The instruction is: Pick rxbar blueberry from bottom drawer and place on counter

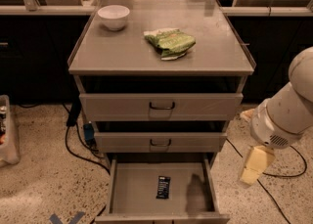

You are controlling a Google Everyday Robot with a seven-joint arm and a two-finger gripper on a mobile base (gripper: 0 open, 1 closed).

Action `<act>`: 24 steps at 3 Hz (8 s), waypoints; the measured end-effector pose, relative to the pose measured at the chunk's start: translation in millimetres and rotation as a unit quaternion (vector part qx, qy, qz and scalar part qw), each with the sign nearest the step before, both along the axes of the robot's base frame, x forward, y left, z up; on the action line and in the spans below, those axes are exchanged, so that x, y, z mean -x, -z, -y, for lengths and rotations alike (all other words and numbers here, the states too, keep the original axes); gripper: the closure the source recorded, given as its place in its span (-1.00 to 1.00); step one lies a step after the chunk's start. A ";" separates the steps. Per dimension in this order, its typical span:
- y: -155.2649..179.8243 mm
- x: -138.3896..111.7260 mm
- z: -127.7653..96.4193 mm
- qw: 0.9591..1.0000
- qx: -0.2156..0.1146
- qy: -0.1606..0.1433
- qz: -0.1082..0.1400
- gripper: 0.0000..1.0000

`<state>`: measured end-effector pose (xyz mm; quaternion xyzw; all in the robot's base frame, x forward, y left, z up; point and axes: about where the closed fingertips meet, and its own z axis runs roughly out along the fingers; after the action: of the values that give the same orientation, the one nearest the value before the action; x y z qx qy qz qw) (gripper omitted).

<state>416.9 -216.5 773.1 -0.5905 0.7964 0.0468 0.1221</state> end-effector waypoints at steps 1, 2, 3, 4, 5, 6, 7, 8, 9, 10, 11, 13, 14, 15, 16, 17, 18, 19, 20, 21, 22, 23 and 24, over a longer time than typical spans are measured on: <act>2.7 0.6 2.7 1.000 -0.006 0.002 0.003 -1.00; 40.9 2.5 24.6 1.000 -0.024 0.015 -0.003 -1.00; 96.1 -6.7 42.3 0.999 -0.041 0.026 -0.006 -1.00; 146.5 -18.1 39.5 0.999 -0.049 0.020 -0.008 -1.00; 217.3 -30.5 -4.0 0.997 -0.074 -0.006 -0.013 -1.00; 217.4 -30.5 -4.0 0.997 -0.074 -0.006 -0.013 -1.00; 245.2 -31.5 -9.8 0.996 -0.090 -0.011 -0.023 -1.00; 292.3 -35.2 -20.5 0.994 -0.097 -0.021 -0.044 -1.00; 339.4 -40.8 -37.2 0.993 -0.097 -0.033 -0.060 -1.00; 371.4 -45.0 -51.0 0.994 -0.085 -0.035 -0.065 -1.00; 425.1 -45.3 -87.5 0.993 -0.085 -0.031 -0.082 -1.00; 443.5 -42.0 -99.9 0.990 -0.098 -0.042 -0.090 -1.00; 492.5 -45.3 -149.4 0.984 -0.114 -0.085 -0.106 -1.00; 530.9 -54.8 -187.8 0.979 -0.125 -0.113 -0.114 -1.00; 559.1 -68.5 -215.1 0.977 -0.115 -0.142 -0.115 -1.00; 559.1 -68.5 -215.1 0.977 -0.115 -0.142 -0.115 -1.00; 562.5 -72.2 -214.5 0.977 -0.112 -0.148 -0.109 -1.00; 565.9 -87.4 -209.9 0.978 -0.095 -0.159 -0.093 -1.00; 567.5 -107.3 -202.7 0.980 -0.078 -0.166 -0.075 -1.00; 570.3 -127.2 -194.7 0.981 -0.069 -0.169 -0.069 -1.00; 579.4 -139.5 -191.6 0.977 -0.094 -0.177 -0.079 -1.00; 601.1 -127.0 -205.2 0.959 -0.162 -0.204 -0.113 -1.00; 597.5 -139.3 -198.0 0.952 -0.167 -0.234 -0.108 -1.00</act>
Offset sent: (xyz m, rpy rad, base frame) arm 0.0077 -0.0654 -0.1210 0.1289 0.0168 -0.0886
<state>556.3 -18.5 175.7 -0.7230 0.6249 0.2698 0.1181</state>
